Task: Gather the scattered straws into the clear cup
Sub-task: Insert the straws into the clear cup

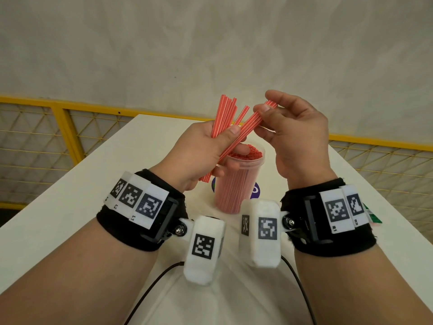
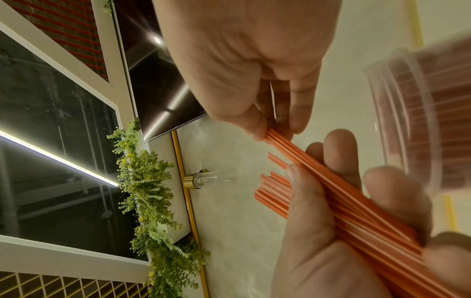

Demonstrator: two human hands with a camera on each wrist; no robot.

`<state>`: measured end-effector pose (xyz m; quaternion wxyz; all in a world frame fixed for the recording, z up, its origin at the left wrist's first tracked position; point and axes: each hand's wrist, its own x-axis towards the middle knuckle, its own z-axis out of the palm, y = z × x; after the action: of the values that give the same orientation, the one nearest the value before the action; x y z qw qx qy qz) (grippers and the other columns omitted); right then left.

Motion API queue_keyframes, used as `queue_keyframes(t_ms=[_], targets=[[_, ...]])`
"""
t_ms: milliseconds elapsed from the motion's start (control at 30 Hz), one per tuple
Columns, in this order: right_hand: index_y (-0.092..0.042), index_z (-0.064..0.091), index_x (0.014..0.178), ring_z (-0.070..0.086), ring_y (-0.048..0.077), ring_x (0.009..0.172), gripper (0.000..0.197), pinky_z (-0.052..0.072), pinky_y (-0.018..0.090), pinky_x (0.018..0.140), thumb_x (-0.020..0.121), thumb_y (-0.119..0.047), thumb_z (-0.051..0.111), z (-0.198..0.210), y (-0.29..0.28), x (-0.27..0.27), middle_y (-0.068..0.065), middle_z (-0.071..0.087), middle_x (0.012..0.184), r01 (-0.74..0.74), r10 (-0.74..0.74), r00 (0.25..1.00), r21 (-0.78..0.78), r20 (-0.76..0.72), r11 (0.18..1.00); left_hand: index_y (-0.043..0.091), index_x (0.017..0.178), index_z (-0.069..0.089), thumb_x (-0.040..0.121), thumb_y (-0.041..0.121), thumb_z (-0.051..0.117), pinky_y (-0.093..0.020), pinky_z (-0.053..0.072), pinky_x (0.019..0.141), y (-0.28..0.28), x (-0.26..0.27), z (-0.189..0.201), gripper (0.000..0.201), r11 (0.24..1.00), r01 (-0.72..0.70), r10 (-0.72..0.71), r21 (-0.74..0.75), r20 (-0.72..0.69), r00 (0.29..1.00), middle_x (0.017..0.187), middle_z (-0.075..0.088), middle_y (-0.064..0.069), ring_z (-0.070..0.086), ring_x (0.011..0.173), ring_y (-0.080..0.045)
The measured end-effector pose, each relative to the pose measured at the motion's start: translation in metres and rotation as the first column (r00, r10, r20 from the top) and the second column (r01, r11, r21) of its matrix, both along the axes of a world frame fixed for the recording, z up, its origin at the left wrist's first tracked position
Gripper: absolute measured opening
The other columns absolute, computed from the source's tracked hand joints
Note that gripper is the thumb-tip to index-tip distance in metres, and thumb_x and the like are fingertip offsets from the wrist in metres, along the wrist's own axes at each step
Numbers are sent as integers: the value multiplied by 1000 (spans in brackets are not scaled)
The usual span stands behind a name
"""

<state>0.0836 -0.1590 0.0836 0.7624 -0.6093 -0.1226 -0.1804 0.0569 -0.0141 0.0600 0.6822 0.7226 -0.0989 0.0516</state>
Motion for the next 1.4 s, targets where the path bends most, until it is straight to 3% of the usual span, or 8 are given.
queue_keyframes(t_ms=[200,433,667,900,1067,1167,1267,1400], targets=[[-18,65,101,71,21,69,24,56,30,62,84,-2,70,0,2,-2,7,68,66,-4,6,999,-37,44,999,23,99,66,99,37,52,-19,40,38,-1,1,0,19,997,-76,75,27,39,996,82,76,3,70,59,-16],[-18,62,100,70,17,70,25,55,29,62,85,2,67,2,-11,5,-1,66,61,159,-177,975,133,133,978,21,91,64,101,37,47,-17,38,38,8,9,-3,25,953,-299,299,45,4,954,81,74,6,61,46,-9],[-27,64,95,69,17,68,29,59,38,68,85,0,66,-4,-11,8,7,64,69,294,-270,932,-66,244,954,20,85,64,100,36,48,-19,36,40,6,12,-7,26,958,-282,283,42,-16,959,74,71,6,44,40,-7],[-41,65,93,67,32,72,35,57,47,71,83,-8,67,-9,-8,14,22,64,78,360,-265,898,-240,350,901,20,86,64,100,37,49,-20,36,40,7,12,-6,27,967,-253,254,43,-28,967,71,71,7,42,41,-8],[-35,70,91,70,17,79,24,57,42,81,85,-12,69,-19,-4,20,-3,71,76,218,-153,973,-468,172,856,19,87,64,100,36,48,-21,36,40,4,10,-6,27,968,-243,245,54,-33,969,68,70,8,42,42,-8],[-26,76,99,58,8,117,16,43,30,99,90,-32,64,-29,-3,20,-7,66,122,59,-82,997,-784,11,618,17,89,64,100,36,49,-21,35,40,4,10,-6,27,968,-245,247,48,-35,968,67,70,8,41,42,-8],[-25,75,103,50,8,126,19,37,28,104,91,-34,63,-31,-3,22,-5,57,136,53,-117,993,-736,-36,674,17,89,64,100,36,49,-22,35,40,6,11,-6,27,971,-237,238,35,-41,970,68,70,7,40,42,-9],[-34,72,95,54,2,104,14,42,21,86,84,-26,71,-31,-6,25,-14,62,116,105,-170,985,-687,-27,719,16,90,65,100,36,49,-21,34,40,8,13,-7,27,976,-218,219,19,-57,974,68,70,8,39,42,-8]])
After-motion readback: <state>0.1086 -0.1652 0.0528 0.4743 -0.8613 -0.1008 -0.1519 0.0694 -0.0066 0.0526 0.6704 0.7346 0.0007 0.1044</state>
